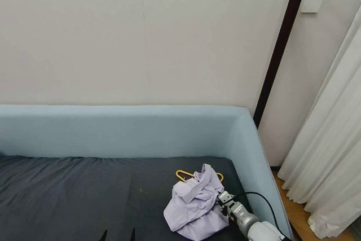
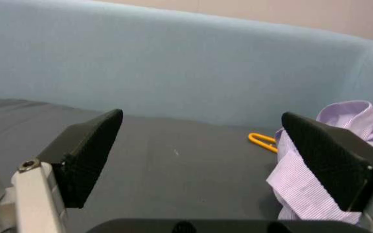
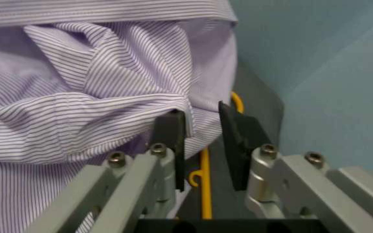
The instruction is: Pick up the clothes from the sofa and hang them on the clothes hanger.
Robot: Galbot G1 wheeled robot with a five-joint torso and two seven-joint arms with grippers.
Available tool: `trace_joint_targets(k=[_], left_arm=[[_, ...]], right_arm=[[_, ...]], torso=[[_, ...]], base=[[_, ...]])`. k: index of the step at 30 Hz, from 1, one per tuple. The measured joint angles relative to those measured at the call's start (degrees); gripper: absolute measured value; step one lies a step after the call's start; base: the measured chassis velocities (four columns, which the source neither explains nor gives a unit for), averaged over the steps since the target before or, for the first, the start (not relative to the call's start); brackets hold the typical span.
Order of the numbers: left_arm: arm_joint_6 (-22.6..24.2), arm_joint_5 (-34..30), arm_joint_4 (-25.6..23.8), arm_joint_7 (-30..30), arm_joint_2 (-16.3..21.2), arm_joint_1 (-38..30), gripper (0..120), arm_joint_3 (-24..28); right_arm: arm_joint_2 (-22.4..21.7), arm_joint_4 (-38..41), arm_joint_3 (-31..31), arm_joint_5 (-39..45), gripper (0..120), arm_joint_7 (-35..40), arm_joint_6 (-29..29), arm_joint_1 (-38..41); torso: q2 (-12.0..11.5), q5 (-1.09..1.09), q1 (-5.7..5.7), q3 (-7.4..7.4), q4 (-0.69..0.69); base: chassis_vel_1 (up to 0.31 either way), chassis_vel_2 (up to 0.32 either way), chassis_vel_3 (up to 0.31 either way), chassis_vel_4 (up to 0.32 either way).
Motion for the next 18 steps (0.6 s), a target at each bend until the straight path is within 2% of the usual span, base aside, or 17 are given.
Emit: trace_joint_targets(k=[1, 6, 7, 9, 10, 11, 15, 17, 18], left_arm=[[0.0, 0.0, 0.0, 0.0, 0.0, 0.0, 97, 0.0], [0.4, -0.1, 0.5, -0.2, 0.6, -0.6, 97, 0.2], [0.4, -0.1, 0.5, -0.2, 0.6, -0.6, 97, 0.2], [0.5, -0.2, 0.7, -0.3, 0.7, -0.9, 97, 0.5], [0.6, -0.2, 0.8, -0.3, 0.7, -1.1, 97, 0.6], [0.6, -0.2, 0.8, -0.3, 0.7, -1.1, 97, 0.6], [0.7, -0.2, 0.9, -0.3, 0.7, -1.2, 97, 0.8], [0.7, -0.2, 0.8, -0.3, 0.7, -1.2, 97, 0.7], [0.7, -0.2, 0.7, -0.3, 0.7, -1.2, 97, 0.6]], right_arm=[[0.0, 0.0, 0.0, 0.0, 25, 0.0, 0.0, 0.0], [-3.3, 11.4, 7.4, 1.9, 47, 3.7, -5.3, -7.5], [-3.3, 11.4, 7.4, 1.9, 47, 3.7, -5.3, -7.5], [-4.4, 14.7, 9.5, 2.8, 54, 5.1, -7.3, -9.5], [-4.9, 15.7, 10.3, 3.3, 60, 5.6, -7.8, -10.0], [-4.9, 15.7, 10.3, 3.3, 60, 5.6, -7.8, -10.0], [-5.7, 17.6, 11.0, 6.7, 79, 8.9, -10.3, -9.5], [-5.6, 17.7, 11.3, 5.9, 81, 8.2, -11.6, -9.3], [-6.0, 17.1, 11.4, 3.5, 86, 4.4, -12.6, -9.4]], torso=[[0.0, 0.0, 0.0, 0.0, 0.0], [0.0, -0.01, 0.0, 0.0, -0.04], [0.0, -0.01, 0.0, 0.0, -0.04], [0.0, -0.01, 0.0, 0.0, -0.03], [0.0, -0.01, 0.0, 0.0, -0.03], [0.0, -0.01, 0.0, 0.0, -0.03], [0.0, 0.0, 0.0, 0.0, -0.02], [0.0, 0.0, 0.0, 0.0, 0.0], [0.0, -0.01, 0.0, 0.0, 0.01]], base=[[0.0, 0.0, 0.0, 0.0], [0.0, 0.0, 0.0, 0.0], [0.0, 0.0, 0.0, 0.0], [0.0, 0.0, 0.0, 0.0], [0.0, 0.0, 0.0, 0.0], [0.0, 0.0, 0.0, 0.0], [0.0, 0.0, 0.0, 0.0], [0.0, 0.0, 0.0, 0.0], [0.0, 0.0, 0.0, 0.0]])
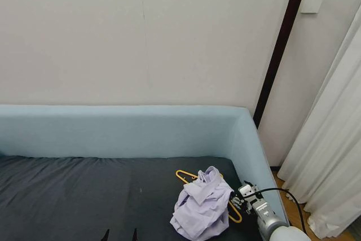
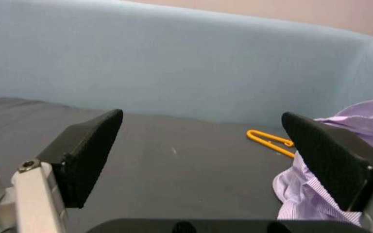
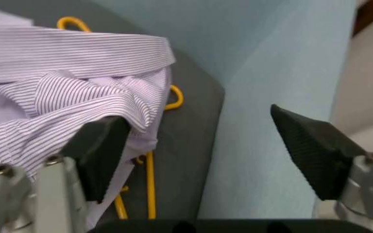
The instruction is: Pick up the clothes from the sofa and hang them on the clothes hanger.
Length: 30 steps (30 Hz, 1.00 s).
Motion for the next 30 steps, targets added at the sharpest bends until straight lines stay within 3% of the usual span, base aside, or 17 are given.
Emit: trace_joint_targets(k=[2, 7, 11, 14, 15, 17, 18, 21, 23, 24, 27, 30], left_arm=[[0.0, 0.0, 0.0, 0.0, 0.2, 0.1, 97, -0.2], [0.0, -0.3, -0.1, -0.1, 0.3, -0.1, 97, -0.4], [0.1, -0.4, -0.1, -0.1, 0.4, -0.2, 97, -0.3], [0.1, -0.5, -0.1, -0.1, 0.5, -0.3, 97, -0.3], [0.1, -0.6, -0.1, -0.1, 0.6, -0.3, 97, -0.3], [0.1, -0.8, 0.1, -0.2, 0.6, -0.4, 97, -0.4], [0.1, -0.8, 0.1, -0.2, 0.6, -0.4, 97, -0.4], [0.1, -0.8, 0.3, -0.2, 0.7, -0.4, 97, -0.1], [0.1, -0.8, 0.3, -0.2, 0.7, -0.4, 97, -0.1], [0.1, -0.8, 0.3, -0.2, 0.7, -0.4, 97, -0.1], [0.2, -0.8, 0.5, -0.3, 0.6, -0.4, 97, -0.1], [0.2, -0.8, 0.7, -0.3, 0.6, -0.3, 97, -0.2]], right_arm=[[-1.1, -1.8, -0.8, -5.1, 96, -5.1, -0.4, -1.2], [-1.1, -5.3, -4.2, -16.0, 100, -10.8, -1.7, -5.7], [-1.2, -5.2, -4.0, -20.0, 100, -11.9, -1.8, -7.2], [-1.6, -3.4, -3.2, -18.1, 100, -10.9, -1.8, -8.0], [-1.5, -2.1, -2.7, -13.6, 100, -8.7, -1.9, -8.2], [1.1, 1.2, -1.5, 3.3, 100, 1.9, -3.6, -6.2], [1.1, 1.2, -1.5, 3.3, 100, 1.9, -3.6, -6.2], [6.6, 3.2, 0.1, 24.6, 100, 18.9, -6.8, 0.2], [7.8, 3.1, 0.4, 28.7, 100, 22.5, -7.5, 1.6], [10.2, 2.3, 0.7, 37.3, 100, 28.3, -7.9, 4.1], [15.4, -1.6, 0.4, 52.8, 100, 37.6, -7.9, 8.5], [18.1, -3.4, 0.1, 57.1, 100, 39.9, -7.9, 9.8]], torso=[[0.0, -0.02, 0.0, 0.0, 0.0], [0.0, 0.02, 0.0, 0.0, -0.05], [0.0, 0.01, 0.0, 0.0, -0.02], [0.0, 0.0, 0.0, 0.0, -0.03], [0.0, -0.01, 0.0, 0.0, -0.04], [0.0, 0.0, 0.0, 0.0, -0.04], [0.0, 0.0, 0.0, 0.0, -0.04], [0.0, -0.01, 0.0, 0.0, -0.02], [0.0, -0.02, 0.0, 0.0, 0.0], [0.0, -0.02, 0.0, 0.0, 0.0], [0.0, -0.01, 0.01, 0.01, -0.02], [0.0, -0.01, 0.01, 0.01, -0.02]], base=[[0.0, 0.0, 0.0, 0.0], [0.0, 0.0, 0.0, 0.0], [0.0, 0.0, 0.0, 0.0], [0.0, 0.0, 0.0, 0.0], [0.0, 0.0, 0.0, 0.0], [0.0, 0.0, 0.0, 0.0], [0.0, 0.0, 0.0, 0.0], [0.0, 0.0, 0.0, 0.0], [0.0, 0.0, 0.0, 0.0], [0.0, 0.0, 0.0, 0.0], [0.0, 0.0, 0.0, 0.0], [0.0, 0.0, 0.0, 0.0]])
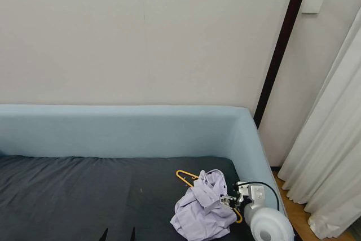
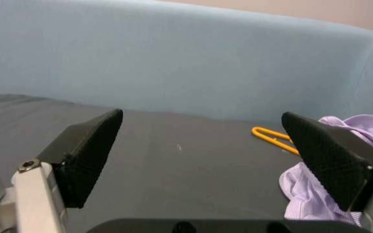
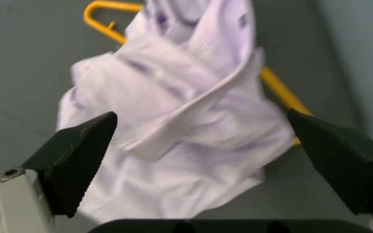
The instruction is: Pick up the clothes from the sofa and hang them on the clothes hanger.
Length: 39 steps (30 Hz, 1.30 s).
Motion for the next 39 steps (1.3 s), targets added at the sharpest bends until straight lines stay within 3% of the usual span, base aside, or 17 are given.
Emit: trace_joint_targets(k=[12, 17, 30, 33, 39], left_arm=[[0.1, 0.0, 0.0, -0.2, -0.5, 0.6, 97, -0.6], [0.0, -0.4, -0.4, -0.2, -0.9, 0.6, 97, -0.8], [-0.4, -0.5, -0.3, -0.2, -1.2, 0.2, 97, -1.4], [-0.4, -0.6, -0.3, -0.2, -1.0, 0.1, 97, -1.3], [-0.3, -0.5, 0.0, -0.1, -1.4, -0.3, 97, -1.1]], right_arm=[[15.6, -11.5, 4.3, 4.8, 100, 7.4, 2.9, 4.2], [21.9, -11.4, 7.8, 4.7, 100, 12.4, 3.8, 2.3], [27.1, -12.2, 13.7, -1.2, 98, 10.6, 3.9, 0.3], [28.3, -12.2, 14.7, -0.9, 86, 10.6, 3.7, -0.3], [30.3, -13.3, 16.0, -2.6, 72, 9.4, 3.6, -0.6]], torso=[[0.0, 0.0, 0.0, 0.0, 0.0], [0.0, 0.0, 0.0, 0.0, -0.01], [0.0, 0.01, 0.0, -0.01, -0.01], [0.0, 0.01, 0.0, -0.01, -0.01], [0.0, 0.01, -0.01, -0.01, -0.01]], base=[[0.0, 0.0, 0.0, 0.0], [0.0, 0.0, 0.0, 0.0], [0.0, 0.0, 0.0, 0.0], [0.0, 0.0, 0.0, 0.0], [0.0, 0.0, 0.0, 0.0]])
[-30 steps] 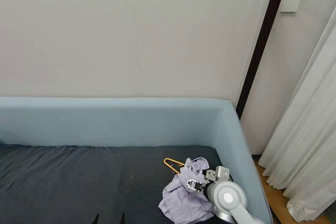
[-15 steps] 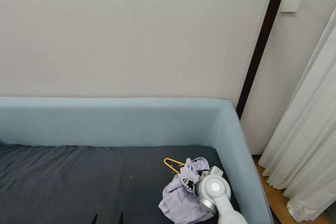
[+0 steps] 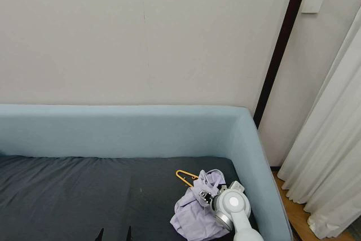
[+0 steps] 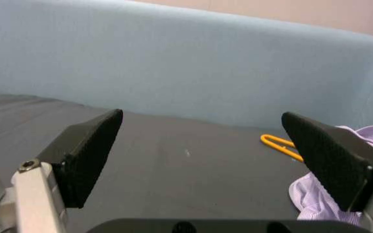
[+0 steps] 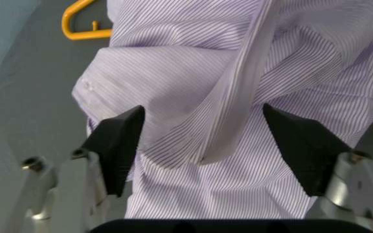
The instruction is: Pick up the clothes from the sofa and hang them on the clothes hanger.
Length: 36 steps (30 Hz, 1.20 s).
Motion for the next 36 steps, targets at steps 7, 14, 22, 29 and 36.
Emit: trace_joint_targets(k=[7, 14, 22, 29, 36], left_arm=[[0.0, -0.2, -0.4, 0.1, 0.2, -0.4, 97, -0.6], [0.0, -0.9, -0.6, 0.1, 0.7, -0.7, 97, -0.7], [0.2, -1.5, -1.2, 0.0, 1.2, -0.9, 97, -0.8], [0.1, -1.6, -1.4, 0.0, 1.1, -0.5, 97, -0.9], [1.0, -2.6, -1.8, -0.1, 2.3, -1.4, 97, -0.1]], right_arm=[[0.0, -0.9, 0.7, -2.4, 50, -1.3, -0.1, -0.5], [-0.1, 1.2, -0.5, -2.4, 22, -1.3, -0.1, -1.4], [-0.2, -0.8, -1.2, -4.6, 0, -1.9, -1.0, -1.6], [-0.2, -0.6, -3.5, -10.0, 0, -4.0, -1.3, -2.3], [-4.7, 5.0, -10.5, -24.0, 0, -14.2, -1.7, -4.4]], torso=[[0.0, 0.01, 0.0, 0.0, 0.0], [0.0, 0.01, 0.0, 0.0, 0.0], [0.0, 0.01, -0.01, 0.0, 0.0], [0.0, 0.01, -0.01, 0.0, 0.0], [0.0, 0.02, -0.01, 0.0, 0.03]], base=[[0.0, 0.0, 0.0, 0.0], [0.0, 0.0, 0.0, 0.0], [0.0, 0.0, 0.0, 0.0], [0.0, 0.0, 0.0, 0.0], [0.0, 0.0, 0.0, 0.0]])
